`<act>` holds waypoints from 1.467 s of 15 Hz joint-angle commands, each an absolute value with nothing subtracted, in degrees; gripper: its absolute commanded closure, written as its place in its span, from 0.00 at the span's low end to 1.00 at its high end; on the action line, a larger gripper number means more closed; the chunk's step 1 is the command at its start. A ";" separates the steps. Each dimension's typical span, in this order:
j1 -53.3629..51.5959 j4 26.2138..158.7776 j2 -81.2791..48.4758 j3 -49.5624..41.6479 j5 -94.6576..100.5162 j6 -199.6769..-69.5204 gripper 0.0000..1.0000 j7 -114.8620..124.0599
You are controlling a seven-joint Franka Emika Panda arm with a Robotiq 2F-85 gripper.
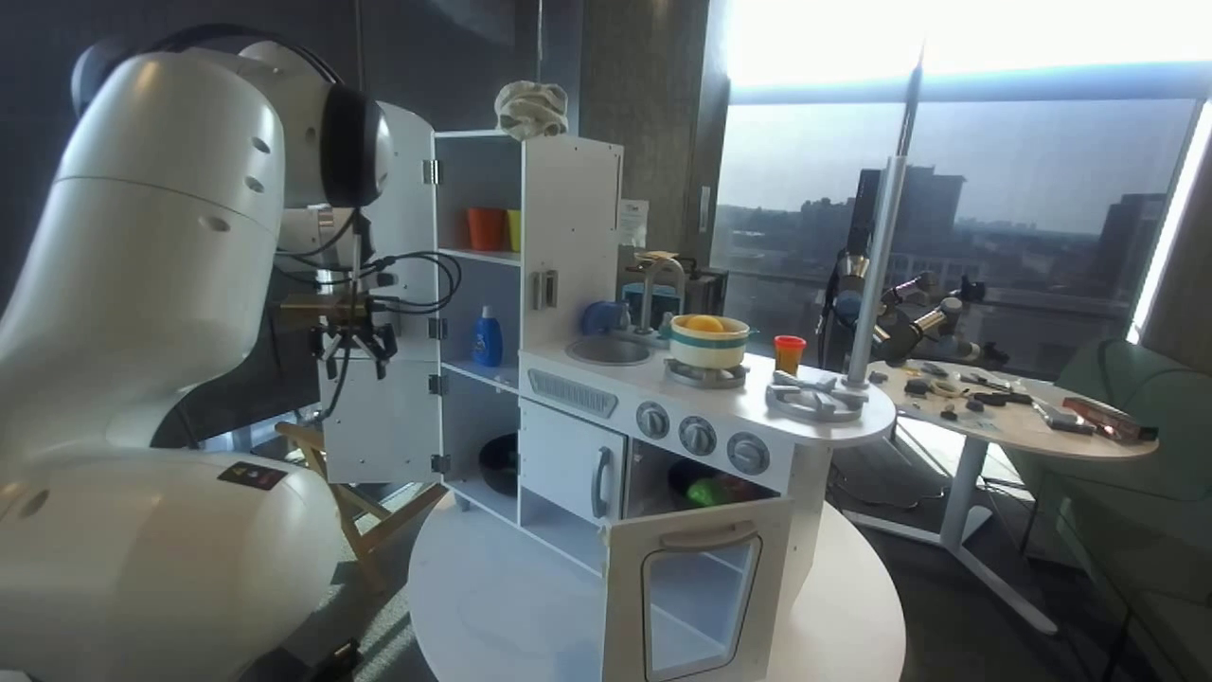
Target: Close the door to the bottom left compartment open the door to the middle compartment
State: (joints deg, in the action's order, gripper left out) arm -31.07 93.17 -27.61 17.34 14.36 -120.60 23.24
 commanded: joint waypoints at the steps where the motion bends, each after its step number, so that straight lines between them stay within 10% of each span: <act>1: -37.51 82.26 -33.21 14.01 13.71 -116.31 0.00 35.16; 22: -40.36 75.35 -40.97 8.82 9.88 -133.59 0.00 51.20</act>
